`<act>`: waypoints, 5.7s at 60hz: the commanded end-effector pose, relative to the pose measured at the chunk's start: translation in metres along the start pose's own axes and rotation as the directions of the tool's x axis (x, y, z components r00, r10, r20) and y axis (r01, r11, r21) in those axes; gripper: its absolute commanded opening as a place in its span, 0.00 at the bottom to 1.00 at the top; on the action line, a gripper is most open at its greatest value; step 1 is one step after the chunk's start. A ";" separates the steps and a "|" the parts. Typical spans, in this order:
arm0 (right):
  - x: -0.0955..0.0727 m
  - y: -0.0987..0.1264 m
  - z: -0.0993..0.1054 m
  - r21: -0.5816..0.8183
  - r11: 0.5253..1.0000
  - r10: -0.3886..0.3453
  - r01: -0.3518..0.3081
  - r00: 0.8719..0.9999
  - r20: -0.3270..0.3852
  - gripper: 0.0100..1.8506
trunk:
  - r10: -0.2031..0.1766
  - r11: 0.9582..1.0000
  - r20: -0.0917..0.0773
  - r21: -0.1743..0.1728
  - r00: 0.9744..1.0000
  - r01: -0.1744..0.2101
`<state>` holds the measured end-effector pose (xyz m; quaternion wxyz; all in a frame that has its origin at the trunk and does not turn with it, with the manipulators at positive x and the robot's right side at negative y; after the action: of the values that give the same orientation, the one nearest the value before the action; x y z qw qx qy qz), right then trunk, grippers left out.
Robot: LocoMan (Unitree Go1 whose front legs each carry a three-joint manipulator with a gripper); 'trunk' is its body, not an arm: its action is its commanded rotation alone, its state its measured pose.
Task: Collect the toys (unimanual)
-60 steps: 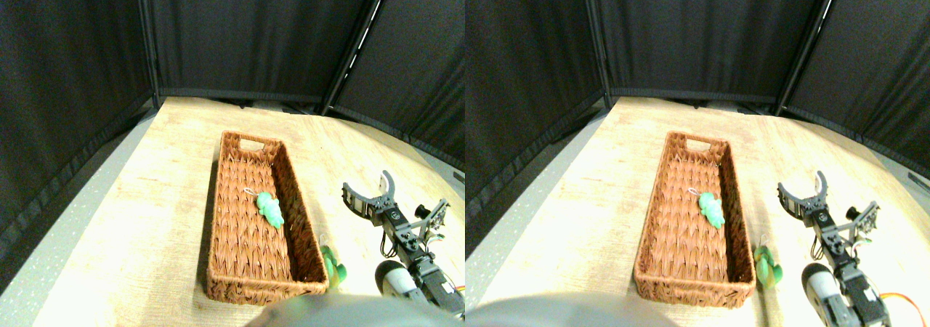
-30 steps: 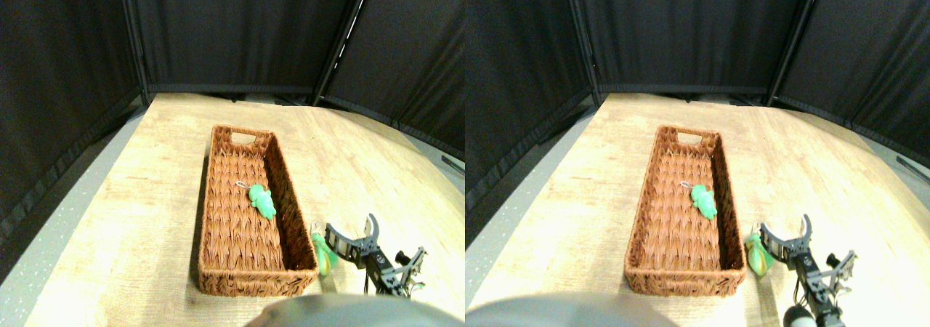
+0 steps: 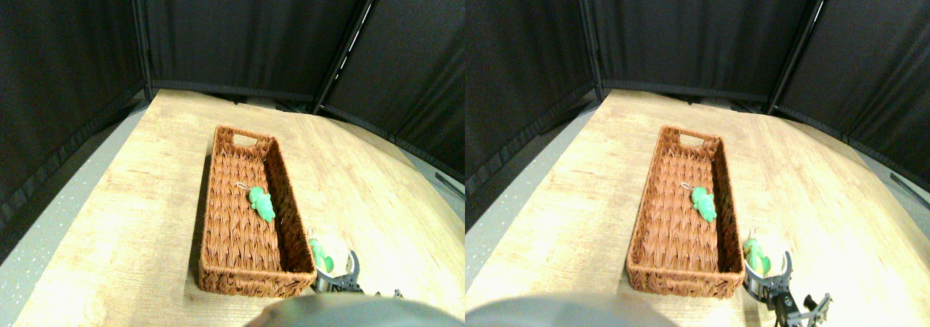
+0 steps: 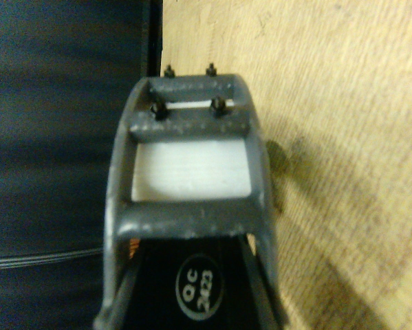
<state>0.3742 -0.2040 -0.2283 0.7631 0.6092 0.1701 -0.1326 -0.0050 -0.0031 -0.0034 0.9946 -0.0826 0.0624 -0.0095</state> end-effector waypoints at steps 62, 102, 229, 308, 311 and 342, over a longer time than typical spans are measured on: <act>0.034 0.028 0.034 -0.077 0.986 0.165 -0.150 0.953 0.256 0.06 | -0.019 0.999 -0.006 0.036 1.000 0.020; 0.029 0.112 0.055 -0.261 0.930 0.317 -0.258 0.923 0.219 0.06 | -0.029 1.000 0.025 0.004 0.999 0.029; 0.036 0.111 0.076 -0.262 0.940 0.289 -0.220 0.921 0.262 0.39 | 0.024 0.999 0.033 -0.034 0.999 -0.023; 0.090 0.007 0.098 0.016 0.999 0.029 -0.037 0.939 0.342 0.44 | 0.032 0.999 0.000 -0.015 0.999 -0.032; 0.091 0.004 0.097 0.012 1.000 0.017 -0.022 0.936 0.351 0.44 | 0.031 0.999 -0.004 -0.010 1.000 -0.031; 0.094 0.016 0.091 -0.033 0.998 0.059 -0.049 0.905 0.422 0.08 | 0.032 0.999 -0.006 -0.016 0.999 -0.032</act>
<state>0.4720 -0.2890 -0.2450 0.7800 0.5664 0.0004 -0.2662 -0.0046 -0.0031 -0.0051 0.9953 -0.0799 0.0547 0.0033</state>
